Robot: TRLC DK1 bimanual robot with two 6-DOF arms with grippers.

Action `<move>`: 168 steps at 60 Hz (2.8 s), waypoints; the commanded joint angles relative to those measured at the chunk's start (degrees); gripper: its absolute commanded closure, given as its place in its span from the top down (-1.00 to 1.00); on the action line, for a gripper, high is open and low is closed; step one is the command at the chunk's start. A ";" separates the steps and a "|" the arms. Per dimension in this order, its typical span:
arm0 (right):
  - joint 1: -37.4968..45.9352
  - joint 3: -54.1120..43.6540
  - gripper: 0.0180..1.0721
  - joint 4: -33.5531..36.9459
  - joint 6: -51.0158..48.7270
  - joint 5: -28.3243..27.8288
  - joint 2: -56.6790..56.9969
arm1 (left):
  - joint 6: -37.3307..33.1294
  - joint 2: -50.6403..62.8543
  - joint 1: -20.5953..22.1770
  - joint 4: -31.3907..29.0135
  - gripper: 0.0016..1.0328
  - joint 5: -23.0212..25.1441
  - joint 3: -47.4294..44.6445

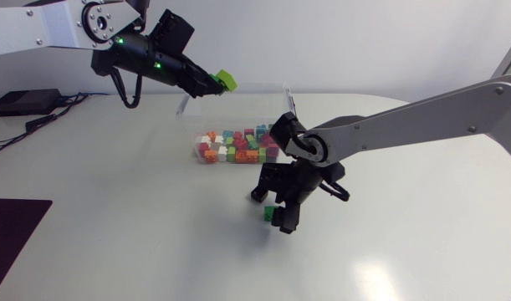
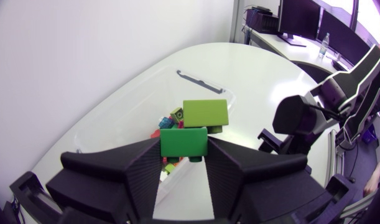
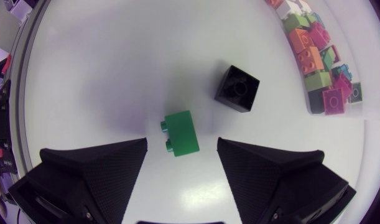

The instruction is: Place the duplo bricks in the container

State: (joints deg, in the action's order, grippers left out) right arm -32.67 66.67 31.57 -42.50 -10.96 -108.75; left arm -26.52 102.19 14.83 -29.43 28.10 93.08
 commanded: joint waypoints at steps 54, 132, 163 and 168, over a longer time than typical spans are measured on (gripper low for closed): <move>7.26 11.11 -0.83 17.82 -0.04 -4.86 13.12 | 16.24 4.24 1.87 18.88 0.90 -15.79 -0.97; 13.15 38.53 -0.83 -2.39 24.66 -11.10 -3.84 | 2.27 -11.40 11.89 12.47 0.90 -13.07 -37.71; 13.42 29.13 0.91 -13.55 30.90 -6.27 2.84 | 10.88 1.96 18.74 15.63 0.85 -15.00 -29.18; 15.26 23.85 0.91 -14.87 30.99 -6.27 8.03 | 12.29 4.68 20.41 15.63 0.84 -17.29 -26.46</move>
State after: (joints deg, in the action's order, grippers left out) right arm -18.90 94.39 18.02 -13.02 -17.54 -105.73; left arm -16.75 104.03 33.93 -13.82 11.90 63.26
